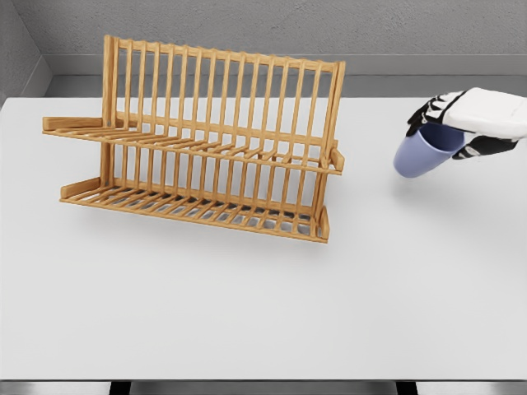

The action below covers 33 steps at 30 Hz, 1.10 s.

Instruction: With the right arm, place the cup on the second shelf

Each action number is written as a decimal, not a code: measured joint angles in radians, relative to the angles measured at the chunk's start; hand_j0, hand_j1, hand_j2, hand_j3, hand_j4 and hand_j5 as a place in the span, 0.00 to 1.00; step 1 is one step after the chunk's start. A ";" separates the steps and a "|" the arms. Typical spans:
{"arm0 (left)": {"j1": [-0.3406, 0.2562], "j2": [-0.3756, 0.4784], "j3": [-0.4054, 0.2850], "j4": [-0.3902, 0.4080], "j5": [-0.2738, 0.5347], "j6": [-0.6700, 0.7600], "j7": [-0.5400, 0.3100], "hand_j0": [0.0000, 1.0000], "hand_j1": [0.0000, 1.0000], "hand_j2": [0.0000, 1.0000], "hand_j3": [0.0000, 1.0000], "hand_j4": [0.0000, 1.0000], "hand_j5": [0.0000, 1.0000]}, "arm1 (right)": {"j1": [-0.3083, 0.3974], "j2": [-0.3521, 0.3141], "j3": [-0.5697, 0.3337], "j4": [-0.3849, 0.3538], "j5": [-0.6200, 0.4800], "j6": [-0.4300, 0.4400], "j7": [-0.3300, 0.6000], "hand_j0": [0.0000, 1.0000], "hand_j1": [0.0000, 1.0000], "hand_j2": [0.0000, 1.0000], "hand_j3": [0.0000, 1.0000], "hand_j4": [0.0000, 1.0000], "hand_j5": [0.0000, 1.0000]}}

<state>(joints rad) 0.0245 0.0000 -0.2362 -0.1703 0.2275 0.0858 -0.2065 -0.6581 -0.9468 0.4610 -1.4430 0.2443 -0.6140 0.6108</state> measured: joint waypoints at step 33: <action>0.000 0.000 0.000 0.000 0.000 0.000 0.000 1.00 1.00 1.00 1.00 1.00 1.00 | -0.144 0.071 0.001 -0.307 0.001 -0.001 0.001 0.62 0.62 0.62 0.62 0.62 0.62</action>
<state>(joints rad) 0.0245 0.0000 -0.2362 -0.1703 0.2273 0.0858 -0.2065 -0.8023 -0.8754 0.4623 -1.7504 0.2452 -0.6149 0.6113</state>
